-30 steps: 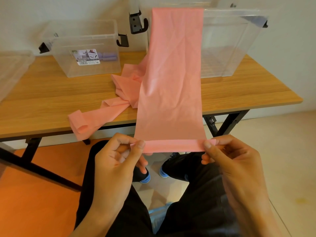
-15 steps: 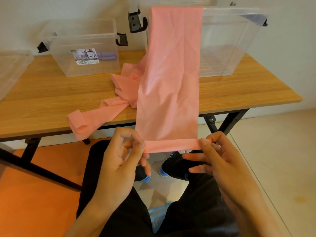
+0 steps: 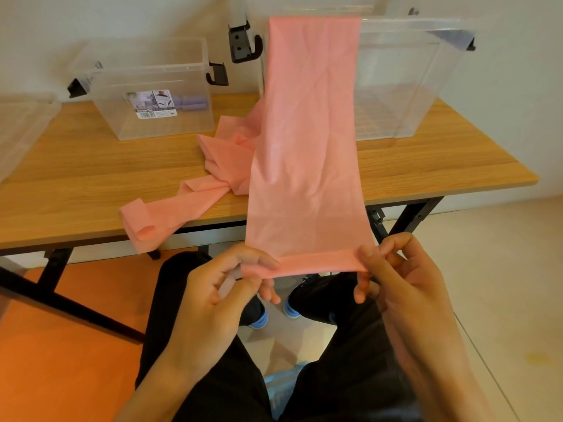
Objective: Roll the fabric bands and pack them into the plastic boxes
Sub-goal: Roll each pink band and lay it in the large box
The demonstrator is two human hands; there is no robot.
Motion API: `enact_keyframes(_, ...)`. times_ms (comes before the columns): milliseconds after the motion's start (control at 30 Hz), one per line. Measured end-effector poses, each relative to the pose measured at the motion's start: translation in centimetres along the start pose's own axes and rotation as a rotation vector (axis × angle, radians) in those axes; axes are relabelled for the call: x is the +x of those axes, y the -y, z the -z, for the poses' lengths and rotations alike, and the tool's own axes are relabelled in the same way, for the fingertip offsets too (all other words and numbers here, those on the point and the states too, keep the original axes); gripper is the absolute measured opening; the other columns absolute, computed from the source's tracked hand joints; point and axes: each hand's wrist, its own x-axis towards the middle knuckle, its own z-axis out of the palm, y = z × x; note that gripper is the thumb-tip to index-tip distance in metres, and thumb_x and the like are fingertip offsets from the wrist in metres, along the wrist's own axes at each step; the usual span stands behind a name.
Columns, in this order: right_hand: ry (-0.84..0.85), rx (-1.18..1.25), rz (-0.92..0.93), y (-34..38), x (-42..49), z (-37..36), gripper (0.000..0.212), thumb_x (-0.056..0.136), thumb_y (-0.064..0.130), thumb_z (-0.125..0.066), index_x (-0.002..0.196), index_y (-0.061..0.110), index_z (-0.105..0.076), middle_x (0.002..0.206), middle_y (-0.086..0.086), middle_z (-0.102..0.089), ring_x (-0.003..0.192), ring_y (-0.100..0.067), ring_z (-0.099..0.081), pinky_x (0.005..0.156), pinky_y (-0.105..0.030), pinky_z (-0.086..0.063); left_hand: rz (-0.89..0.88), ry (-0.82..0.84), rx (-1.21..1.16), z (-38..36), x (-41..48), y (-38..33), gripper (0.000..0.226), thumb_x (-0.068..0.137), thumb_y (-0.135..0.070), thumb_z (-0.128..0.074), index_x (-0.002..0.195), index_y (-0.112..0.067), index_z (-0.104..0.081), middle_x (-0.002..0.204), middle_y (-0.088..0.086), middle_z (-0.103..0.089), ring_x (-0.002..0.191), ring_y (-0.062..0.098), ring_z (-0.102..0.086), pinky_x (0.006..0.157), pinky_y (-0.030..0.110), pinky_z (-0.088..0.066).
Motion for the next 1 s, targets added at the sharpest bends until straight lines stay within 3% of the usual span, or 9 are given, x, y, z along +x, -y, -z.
enact_keyframes(100,0.005,-0.014,0.063,0.0,0.1,0.1,0.013,0.085,0.027,-0.068,0.089,0.018,-0.058,0.07,-0.008,-0.058,0.053,-0.019,-0.049,0.052,-0.029,-0.047,-0.001,-0.004,-0.009,-0.2,0.0,-0.4,0.014,0.085,-0.001,-0.07,0.093,-0.013,-0.072,0.086,0.007,-0.07,0.083,0.029,-0.071,0.073,0.02,-0.056)
enact_keyframes(267,0.047,-0.07,0.149,0.2,0.0,0.4,0.015,0.085,0.03,-0.065,0.096,0.021,-0.069,0.075,-0.003,-0.06,0.058,-0.02,-0.052,0.056,-0.032,-0.05,-0.024,-0.031,0.053,-0.5,0.2,-0.3,0.013,0.087,-0.006,-0.066,0.093,-0.016,-0.072,0.085,0.0,-0.071,0.078,0.024,-0.073,0.075,0.024,-0.058)
enact_keyframes(400,0.06,-0.114,0.196,0.2,0.0,0.7,0.018,0.086,0.037,-0.065,0.097,0.026,-0.076,0.078,-0.01,-0.061,0.059,-0.022,-0.055,0.059,-0.03,-0.052,-0.037,-0.031,0.076,-0.5,0.4,-0.1,0.011,0.092,-0.008,-0.067,0.091,-0.018,-0.071,0.085,0.0,-0.068,0.077,0.024,-0.071,0.076,0.023,-0.056)
enact_keyframes(567,0.072,-0.21,0.165,0.2,-0.1,1.1,0.045,0.076,0.066,-0.072,0.095,0.026,-0.079,0.081,-0.013,-0.069,0.061,-0.022,-0.062,0.067,-0.025,-0.052,0.004,-0.052,0.024,-0.8,0.5,-0.3,0.008,0.091,-0.009,-0.062,0.091,-0.012,-0.069,0.089,0.009,-0.072,0.082,0.025,-0.072,0.074,0.023,-0.056)
enact_keyframes(700,0.072,-0.256,0.152,0.6,-0.4,1.1,0.025,0.077,0.043,-0.067,0.092,0.027,-0.08,0.071,-0.017,-0.068,0.063,-0.02,-0.065,0.071,-0.02,-0.053,0.012,-0.058,0.001,-0.9,0.4,-0.3,0.009,0.089,-0.007,-0.062,0.092,-0.002,-0.069,0.089,0.011,-0.074,0.083,0.028,-0.073,0.075,0.023,-0.057)
enact_keyframes(867,0.129,-0.268,0.096,0.9,-0.5,1.7,0.027,0.072,0.018,-0.074,0.099,0.014,-0.077,0.091,-0.008,-0.076,0.071,-0.026,-0.072,0.074,-0.022,-0.059,0.019,-0.13,-0.021,-1.1,0.5,-0.5,0.01,0.085,-0.007,-0.066,0.087,-0.008,-0.075,0.086,0.011,-0.074,0.08,0.02,-0.073,0.074,0.021,-0.056)
enact_keyframes(1000,0.108,-0.359,0.18,0.5,-0.3,1.7,0.016,0.084,0.023,-0.067,0.094,0.013,-0.075,0.085,-0.004,-0.072,0.075,-0.022,-0.072,0.074,-0.021,-0.057,0.022,-0.15,-0.011,-1.3,0.6,-0.6,0.012,0.084,-0.01,-0.067,0.087,-0.018,-0.076,0.084,0.006,-0.075,0.078,0.02,-0.072,0.075,0.021,-0.056)
